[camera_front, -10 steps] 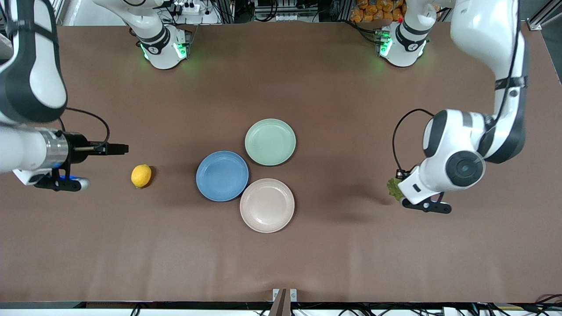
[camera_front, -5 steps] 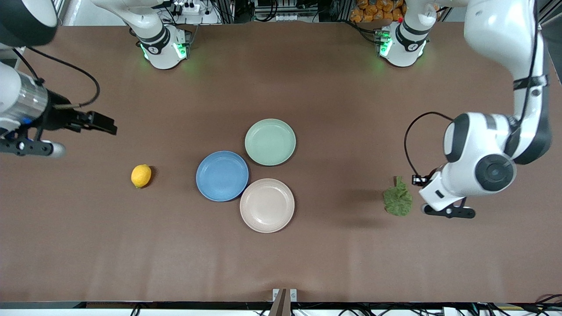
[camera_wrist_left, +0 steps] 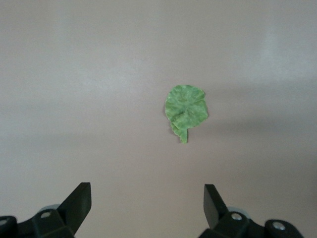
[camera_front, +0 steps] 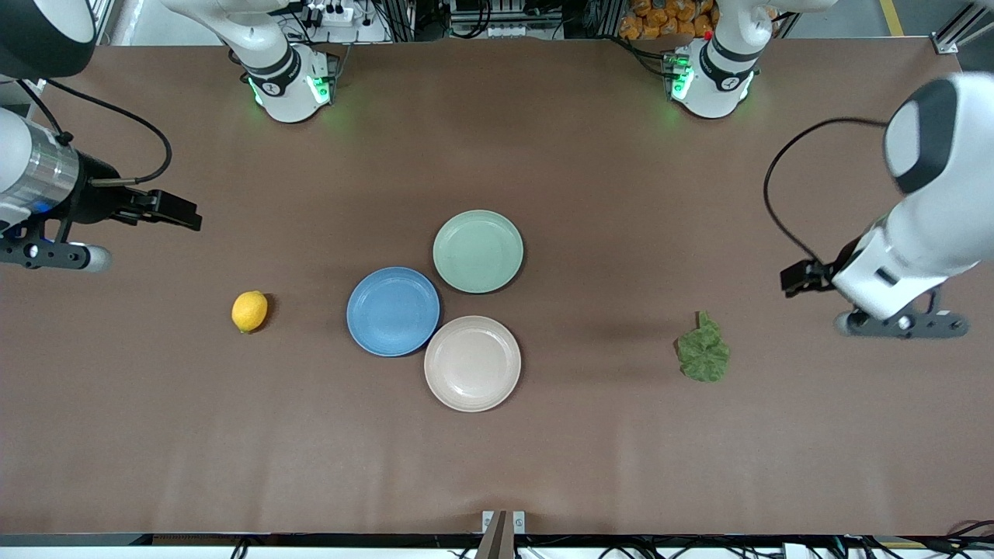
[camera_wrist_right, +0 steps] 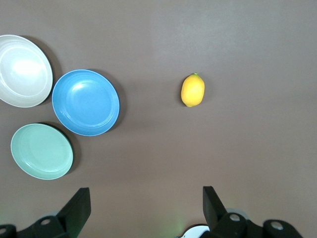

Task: Pick lemon and lettuce from blue and beige plates

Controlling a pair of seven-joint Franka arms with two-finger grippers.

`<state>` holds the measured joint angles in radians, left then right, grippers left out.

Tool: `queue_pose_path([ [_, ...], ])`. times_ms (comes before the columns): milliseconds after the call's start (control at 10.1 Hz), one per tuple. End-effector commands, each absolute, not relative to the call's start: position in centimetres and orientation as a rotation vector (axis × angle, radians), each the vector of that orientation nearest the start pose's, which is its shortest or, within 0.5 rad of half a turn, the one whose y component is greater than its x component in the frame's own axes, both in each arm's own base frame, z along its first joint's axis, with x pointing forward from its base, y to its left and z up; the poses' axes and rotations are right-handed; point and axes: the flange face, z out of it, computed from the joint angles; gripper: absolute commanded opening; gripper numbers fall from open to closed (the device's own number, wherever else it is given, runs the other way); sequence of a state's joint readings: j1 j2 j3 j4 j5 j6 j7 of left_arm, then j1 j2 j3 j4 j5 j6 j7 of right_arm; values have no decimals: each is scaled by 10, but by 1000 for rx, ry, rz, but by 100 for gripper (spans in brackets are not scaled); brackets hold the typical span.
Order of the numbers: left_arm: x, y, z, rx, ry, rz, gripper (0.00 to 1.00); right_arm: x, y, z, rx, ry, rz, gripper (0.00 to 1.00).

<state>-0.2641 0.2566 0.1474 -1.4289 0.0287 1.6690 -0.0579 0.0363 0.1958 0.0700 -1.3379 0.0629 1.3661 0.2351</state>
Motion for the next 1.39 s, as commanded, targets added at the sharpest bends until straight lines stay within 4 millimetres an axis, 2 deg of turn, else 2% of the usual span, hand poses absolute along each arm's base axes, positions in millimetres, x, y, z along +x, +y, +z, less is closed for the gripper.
queue_pose_path([
  [0,601,-74,598,-3068,115,-40,100,585,50,603,-3086,190,277,100],
  [396,557,-52,662,-3088,76,-96,100,585,54,603,-3087,179,272,100],
  [595,544,-50,677,-3093,78,-108,100,585,51,603,-3091,184,272,100],
  [694,544,-52,678,-3093,88,-110,100,587,50,603,-3102,187,258,100],
  [793,544,-45,678,-3103,73,-106,100,588,52,604,-3129,180,235,100],
  [991,542,-70,677,-3093,119,-109,100,586,54,605,-3142,172,238,100],
  [1288,544,-63,675,-3094,91,-102,100,580,54,604,-3141,174,245,100],
])
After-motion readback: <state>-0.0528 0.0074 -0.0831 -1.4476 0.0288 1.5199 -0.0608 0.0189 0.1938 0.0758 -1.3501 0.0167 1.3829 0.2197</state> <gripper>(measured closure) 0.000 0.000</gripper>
